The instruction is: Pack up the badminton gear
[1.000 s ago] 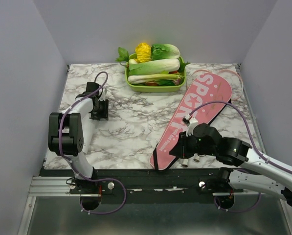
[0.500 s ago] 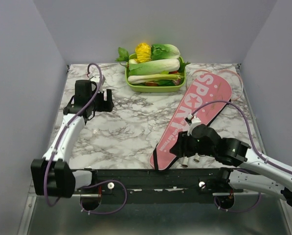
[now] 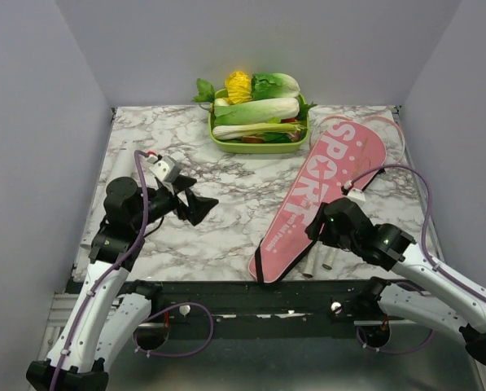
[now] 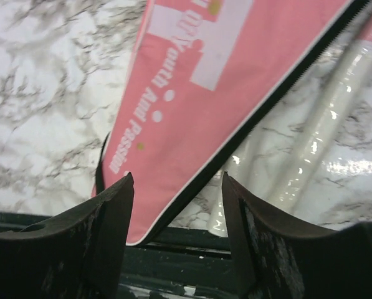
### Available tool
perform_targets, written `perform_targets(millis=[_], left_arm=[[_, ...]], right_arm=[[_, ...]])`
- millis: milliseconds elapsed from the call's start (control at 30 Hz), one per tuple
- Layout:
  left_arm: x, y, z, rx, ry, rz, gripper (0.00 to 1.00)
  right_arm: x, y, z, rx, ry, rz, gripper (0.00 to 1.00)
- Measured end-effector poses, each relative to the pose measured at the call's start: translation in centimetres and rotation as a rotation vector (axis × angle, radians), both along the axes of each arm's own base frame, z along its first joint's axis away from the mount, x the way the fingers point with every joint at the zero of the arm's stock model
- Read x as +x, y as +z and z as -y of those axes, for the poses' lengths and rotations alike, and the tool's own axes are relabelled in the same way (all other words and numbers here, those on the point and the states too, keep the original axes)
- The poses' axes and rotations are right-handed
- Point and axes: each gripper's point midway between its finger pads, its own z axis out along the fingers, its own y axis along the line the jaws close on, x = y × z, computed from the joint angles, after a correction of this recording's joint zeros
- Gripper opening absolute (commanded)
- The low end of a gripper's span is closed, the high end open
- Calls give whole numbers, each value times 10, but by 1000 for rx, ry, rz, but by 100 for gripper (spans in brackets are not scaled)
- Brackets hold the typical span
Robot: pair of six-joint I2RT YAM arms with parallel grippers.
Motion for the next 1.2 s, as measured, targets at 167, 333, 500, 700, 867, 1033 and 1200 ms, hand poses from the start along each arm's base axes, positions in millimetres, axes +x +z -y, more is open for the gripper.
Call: perform_targets(millis=[167,333,500,700,867,1033,1200], left_arm=[[-9,-14,11,-45,-50,-84,99],[-14,-36,18,-25,-57,-148,99],[-10,-63,18,17,-15,-229,99],[-11,-80,17,55,17,-275,99],[-15,-80,21,63,6,-265,99],[-20,-82,25,76,-5,-269,99],[-22,-84,27,86,-9,-269,99]], right_arm=[[1,-23,21,-4,-143,-49,60],[0,-40,28,16,-233,-83,56],[2,-64,40,24,-332,-120,55],[14,-79,54,37,-443,-133,55],[28,-89,67,50,-513,-115,55],[41,-96,73,53,-538,-101,54],[45,-91,76,30,-519,-73,54]])
